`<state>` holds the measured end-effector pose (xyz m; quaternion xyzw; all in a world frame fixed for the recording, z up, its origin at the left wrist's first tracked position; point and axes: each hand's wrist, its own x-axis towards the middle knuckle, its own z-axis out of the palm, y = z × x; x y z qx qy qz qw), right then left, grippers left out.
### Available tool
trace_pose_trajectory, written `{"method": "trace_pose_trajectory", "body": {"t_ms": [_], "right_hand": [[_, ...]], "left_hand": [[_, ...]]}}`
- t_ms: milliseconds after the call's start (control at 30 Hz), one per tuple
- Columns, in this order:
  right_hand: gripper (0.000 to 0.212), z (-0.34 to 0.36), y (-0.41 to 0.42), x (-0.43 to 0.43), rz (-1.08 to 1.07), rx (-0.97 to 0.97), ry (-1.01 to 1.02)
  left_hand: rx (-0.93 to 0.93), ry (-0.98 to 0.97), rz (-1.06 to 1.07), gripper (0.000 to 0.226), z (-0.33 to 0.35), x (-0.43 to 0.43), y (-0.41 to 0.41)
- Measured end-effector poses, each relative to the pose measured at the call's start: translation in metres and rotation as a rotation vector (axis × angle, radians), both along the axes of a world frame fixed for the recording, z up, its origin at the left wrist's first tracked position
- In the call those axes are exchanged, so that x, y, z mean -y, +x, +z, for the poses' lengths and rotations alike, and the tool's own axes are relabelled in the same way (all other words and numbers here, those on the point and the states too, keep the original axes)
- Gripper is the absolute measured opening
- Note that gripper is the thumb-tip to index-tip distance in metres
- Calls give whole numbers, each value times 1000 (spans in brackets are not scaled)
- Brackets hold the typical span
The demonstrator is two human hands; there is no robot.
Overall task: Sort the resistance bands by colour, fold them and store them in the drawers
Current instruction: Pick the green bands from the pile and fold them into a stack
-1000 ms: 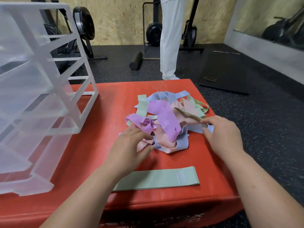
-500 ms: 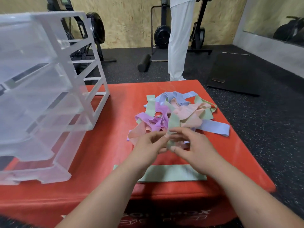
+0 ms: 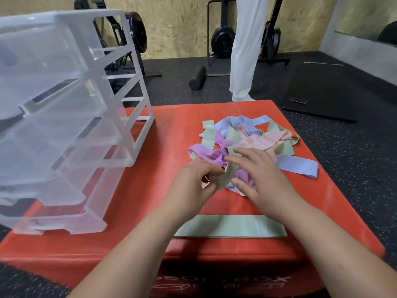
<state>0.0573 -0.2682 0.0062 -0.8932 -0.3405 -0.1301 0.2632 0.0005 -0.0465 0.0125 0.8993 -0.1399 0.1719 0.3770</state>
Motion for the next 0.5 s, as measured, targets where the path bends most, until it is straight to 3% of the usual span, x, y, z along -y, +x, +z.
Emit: {"method": "trace_pose_trajectory", "body": {"t_ms": [200,500], "right_hand": [[19,-3,10,-10,-48,92,-93],[11,-2,20,-8,-345,163,-168]], "left_hand": [[214,127,-14,24,5,-17,-8],[356,96,100,21,6,-39,-16]]}}
